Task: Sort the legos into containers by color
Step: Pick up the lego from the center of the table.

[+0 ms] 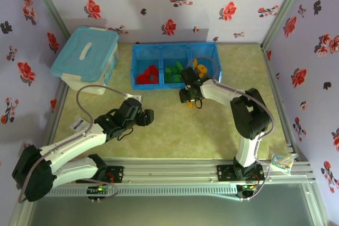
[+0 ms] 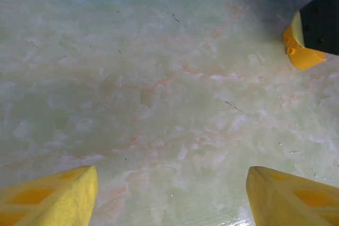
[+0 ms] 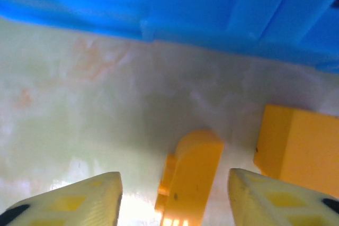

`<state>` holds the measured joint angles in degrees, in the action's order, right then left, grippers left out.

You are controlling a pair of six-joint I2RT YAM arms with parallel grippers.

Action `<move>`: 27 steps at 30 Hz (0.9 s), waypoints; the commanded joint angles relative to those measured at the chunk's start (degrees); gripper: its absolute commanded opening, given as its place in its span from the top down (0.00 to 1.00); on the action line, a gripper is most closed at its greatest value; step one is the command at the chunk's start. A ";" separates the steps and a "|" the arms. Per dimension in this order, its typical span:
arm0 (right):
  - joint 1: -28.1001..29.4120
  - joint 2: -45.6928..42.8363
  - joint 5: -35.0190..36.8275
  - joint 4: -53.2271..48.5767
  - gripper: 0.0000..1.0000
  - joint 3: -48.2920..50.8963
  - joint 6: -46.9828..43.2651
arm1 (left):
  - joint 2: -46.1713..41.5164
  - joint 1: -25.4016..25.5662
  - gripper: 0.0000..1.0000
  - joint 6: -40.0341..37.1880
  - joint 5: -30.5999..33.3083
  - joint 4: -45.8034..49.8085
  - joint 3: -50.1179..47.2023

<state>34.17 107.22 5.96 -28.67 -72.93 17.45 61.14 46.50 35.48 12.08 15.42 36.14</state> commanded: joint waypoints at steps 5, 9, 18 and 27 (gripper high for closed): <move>0.15 4.84 1.35 -5.12 0.54 -3.03 3.54 | -2.54 0.00 0.26 0.02 2.41 1.49 -1.15; 0.58 3.89 1.25 -4.87 0.64 -2.32 3.94 | -2.79 0.02 0.26 -0.31 2.78 1.55 -1.29; 0.20 -6.95 8.71 -6.66 0.84 -2.54 2.67 | -2.17 -0.06 0.28 -0.68 2.85 1.04 -0.91; -10.63 -5.59 5.72 -11.08 0.83 -13.50 -1.01 | -9.26 0.78 0.28 -0.71 1.47 -4.03 -4.07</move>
<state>26.00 99.13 11.55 -36.29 -82.91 18.65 54.17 46.85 35.24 13.34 13.91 32.91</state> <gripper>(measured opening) 0.200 0.721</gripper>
